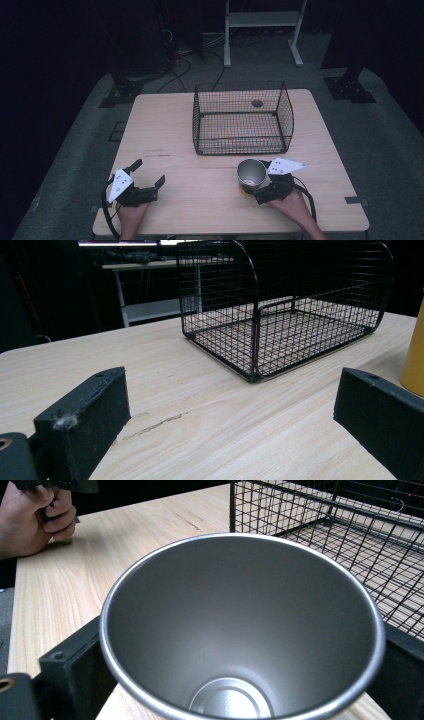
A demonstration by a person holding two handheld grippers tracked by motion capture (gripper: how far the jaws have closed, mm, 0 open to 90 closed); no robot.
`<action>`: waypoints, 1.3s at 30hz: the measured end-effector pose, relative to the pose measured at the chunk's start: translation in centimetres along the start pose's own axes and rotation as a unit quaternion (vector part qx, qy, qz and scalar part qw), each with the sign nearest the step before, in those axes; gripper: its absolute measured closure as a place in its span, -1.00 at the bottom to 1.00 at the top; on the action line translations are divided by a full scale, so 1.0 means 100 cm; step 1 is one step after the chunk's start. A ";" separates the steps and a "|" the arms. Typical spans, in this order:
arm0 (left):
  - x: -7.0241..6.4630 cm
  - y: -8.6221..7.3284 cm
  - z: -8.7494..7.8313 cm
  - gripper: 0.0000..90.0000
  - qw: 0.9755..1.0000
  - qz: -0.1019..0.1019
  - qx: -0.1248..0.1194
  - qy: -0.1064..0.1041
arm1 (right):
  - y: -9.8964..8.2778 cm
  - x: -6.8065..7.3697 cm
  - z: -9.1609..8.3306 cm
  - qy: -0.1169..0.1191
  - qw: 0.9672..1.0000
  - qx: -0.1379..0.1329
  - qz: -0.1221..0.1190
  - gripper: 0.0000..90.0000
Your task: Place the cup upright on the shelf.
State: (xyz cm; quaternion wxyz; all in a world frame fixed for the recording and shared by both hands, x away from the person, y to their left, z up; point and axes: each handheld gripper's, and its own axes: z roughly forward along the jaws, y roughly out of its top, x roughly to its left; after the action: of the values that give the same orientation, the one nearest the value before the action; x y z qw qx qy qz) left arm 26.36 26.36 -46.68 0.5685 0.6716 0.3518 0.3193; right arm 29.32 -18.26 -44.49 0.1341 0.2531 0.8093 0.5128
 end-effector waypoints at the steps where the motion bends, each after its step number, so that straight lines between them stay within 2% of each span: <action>1: 0.000 0.000 0.000 -0.98 1.000 0.000 0.000 0.000 | 0.001 -0.001 0.000 0.005 1.000 0.001 -0.002 -0.84; 7: 0.000 0.000 0.000 -0.98 1.000 0.000 0.000 0.001 | 0.003 -0.003 0.001 0.016 1.000 0.003 -0.003 -0.74; 11: 0.000 0.000 0.000 -0.98 1.000 0.000 -0.001 0.001 | 0.004 -0.003 0.001 0.016 1.000 0.005 -0.003 -0.74; 18: 0.000 0.000 0.000 -0.98 1.000 0.000 -0.001 0.001 | 0.008 -0.005 -0.003 0.030 1.000 0.008 0.002 -0.73; 22: 0.000 0.000 0.000 -0.98 1.000 0.000 -0.001 0.001 | 0.013 -0.010 -0.009 0.038 0.999 0.005 0.013 -0.73; 29: 0.000 0.000 0.000 -0.98 1.000 -0.001 -0.001 0.000 | 0.020 -0.015 -0.013 0.046 0.999 0.008 0.015 -0.73; 32: 0.000 0.000 0.000 -0.98 1.000 -0.001 -0.001 0.000 | 0.023 -0.018 -0.014 0.056 0.998 0.006 0.020 -0.73; 39: 0.000 0.000 0.000 -0.98 1.000 -0.002 -0.001 -0.001 | 0.031 -0.021 -0.014 0.063 0.998 0.011 0.018 -0.73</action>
State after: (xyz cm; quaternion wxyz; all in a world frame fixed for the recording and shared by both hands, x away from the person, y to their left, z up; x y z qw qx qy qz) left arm 26.35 26.42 -46.68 0.5700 0.6706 0.3527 0.3178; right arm 31.28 -19.44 -41.14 0.0708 0.2359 0.8169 0.5215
